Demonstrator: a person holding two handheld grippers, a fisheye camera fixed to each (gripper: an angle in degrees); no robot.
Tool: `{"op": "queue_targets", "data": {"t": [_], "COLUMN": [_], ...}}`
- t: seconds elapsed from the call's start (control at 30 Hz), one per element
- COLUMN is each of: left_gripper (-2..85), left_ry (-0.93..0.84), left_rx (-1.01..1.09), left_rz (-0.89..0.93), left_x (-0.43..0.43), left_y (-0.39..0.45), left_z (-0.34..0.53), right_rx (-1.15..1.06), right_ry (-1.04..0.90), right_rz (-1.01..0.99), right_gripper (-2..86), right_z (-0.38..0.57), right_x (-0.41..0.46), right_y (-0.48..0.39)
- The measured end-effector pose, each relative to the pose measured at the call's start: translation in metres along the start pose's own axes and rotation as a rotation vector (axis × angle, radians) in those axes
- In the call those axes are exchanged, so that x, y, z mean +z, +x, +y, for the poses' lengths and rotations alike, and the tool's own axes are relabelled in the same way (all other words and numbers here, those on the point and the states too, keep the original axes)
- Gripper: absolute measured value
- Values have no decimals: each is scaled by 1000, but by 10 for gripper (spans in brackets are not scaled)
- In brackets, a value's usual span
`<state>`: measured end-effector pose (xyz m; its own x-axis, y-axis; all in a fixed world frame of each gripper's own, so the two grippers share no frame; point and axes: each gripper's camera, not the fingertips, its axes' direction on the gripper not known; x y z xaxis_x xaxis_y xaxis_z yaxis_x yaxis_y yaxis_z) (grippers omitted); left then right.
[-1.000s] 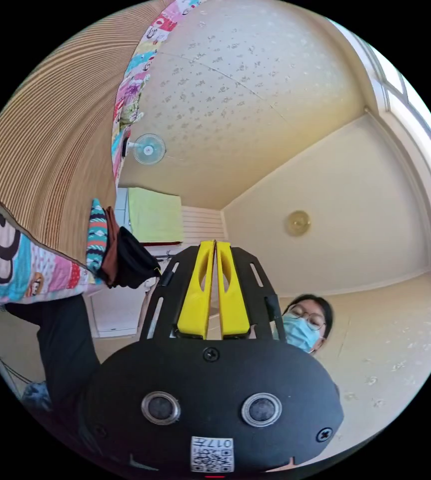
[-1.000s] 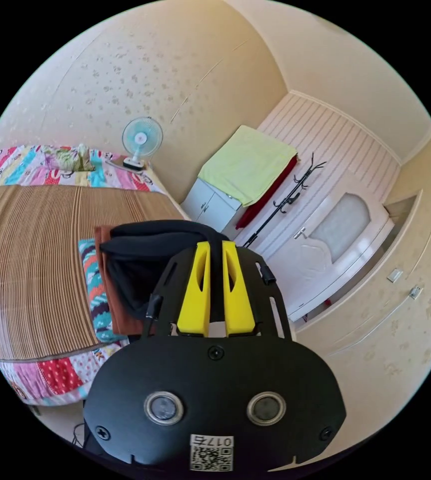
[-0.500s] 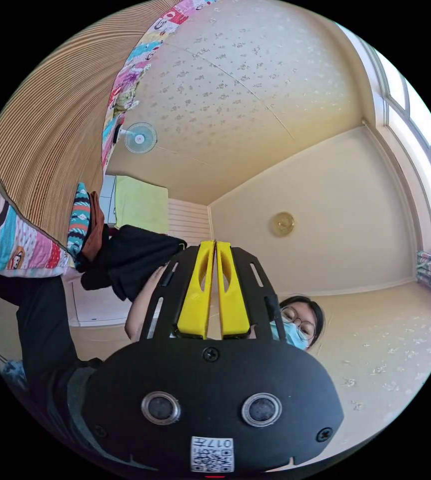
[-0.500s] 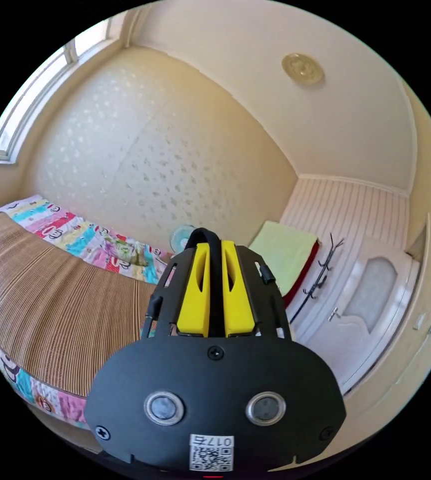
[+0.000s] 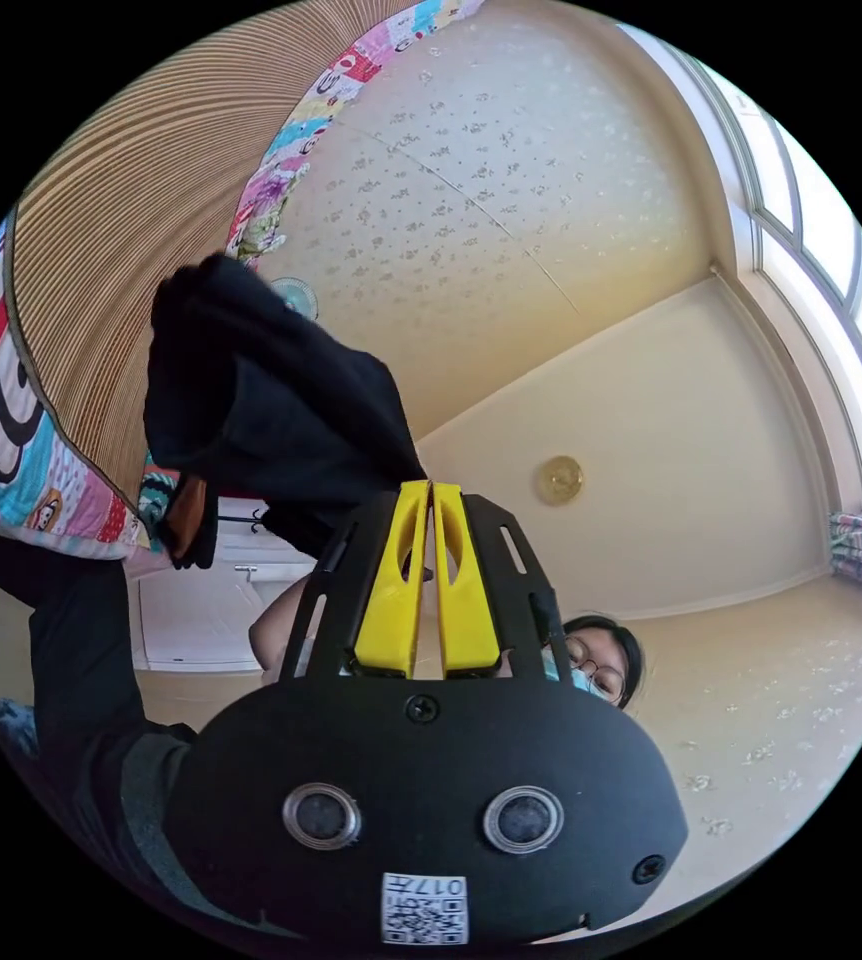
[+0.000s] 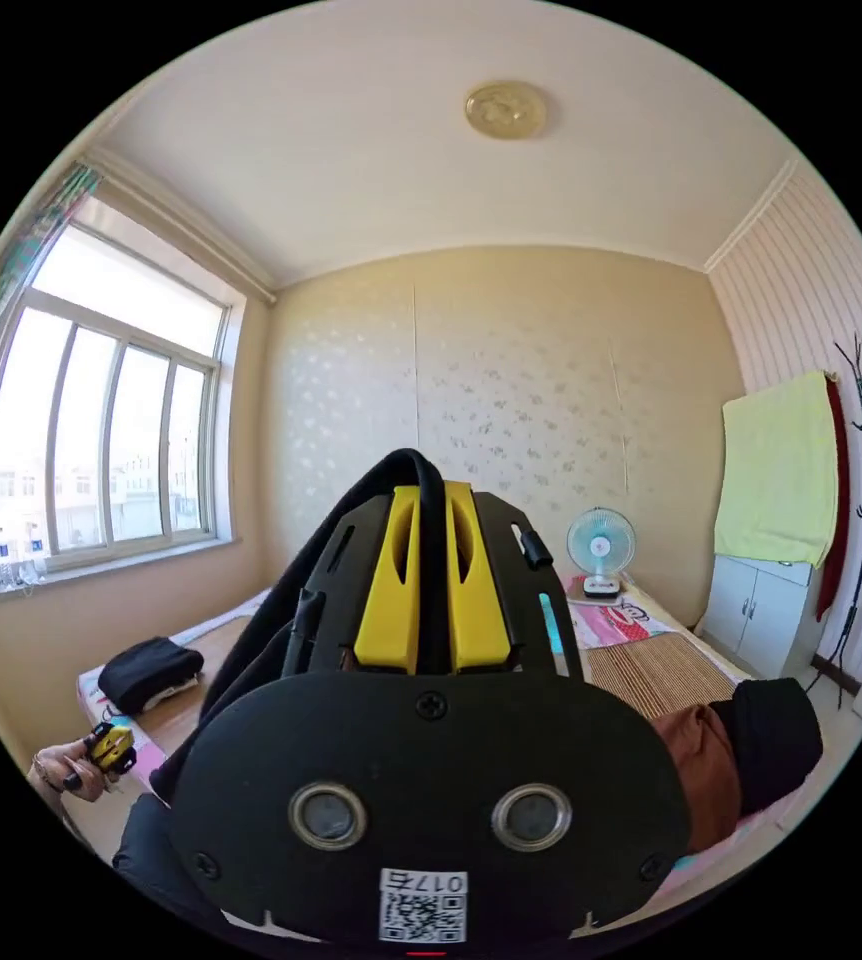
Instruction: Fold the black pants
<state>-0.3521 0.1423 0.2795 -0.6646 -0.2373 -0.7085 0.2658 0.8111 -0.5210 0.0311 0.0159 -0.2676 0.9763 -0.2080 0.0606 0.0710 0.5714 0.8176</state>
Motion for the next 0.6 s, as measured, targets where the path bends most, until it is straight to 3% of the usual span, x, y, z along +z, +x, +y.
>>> {"op": "queue_targets", "data": {"t": [0.13,0.2,0.27,0.37,0.43,0.6], "left_gripper": [-8,-6,7,68,96,118], "left_ry": [25,53,85,119,142,161], "left_rx": [32,79,133,149,130,101], "left_rz": [-96,-215,-452,-727,-814,-873], "left_x": [-7,-16,-26,-31,-32,-18], "left_y": [-13,-15,-19,-32,-47,-96], "left_z": [1,2,4,3,-1,-33], "right_rx": [-64,-65,87,250,349,434], "right_ry": [-388,-615,-850,-920,-902,-928], "right_rz": [-32,-36,22,46,82,-93], "right_gripper": [39,37,28,12,8,5], "right_z": [76,136,225,300,327,364], "right_x": [82,123,156,134,110,102], "right_y": [35,61,112,167,195,237]}}
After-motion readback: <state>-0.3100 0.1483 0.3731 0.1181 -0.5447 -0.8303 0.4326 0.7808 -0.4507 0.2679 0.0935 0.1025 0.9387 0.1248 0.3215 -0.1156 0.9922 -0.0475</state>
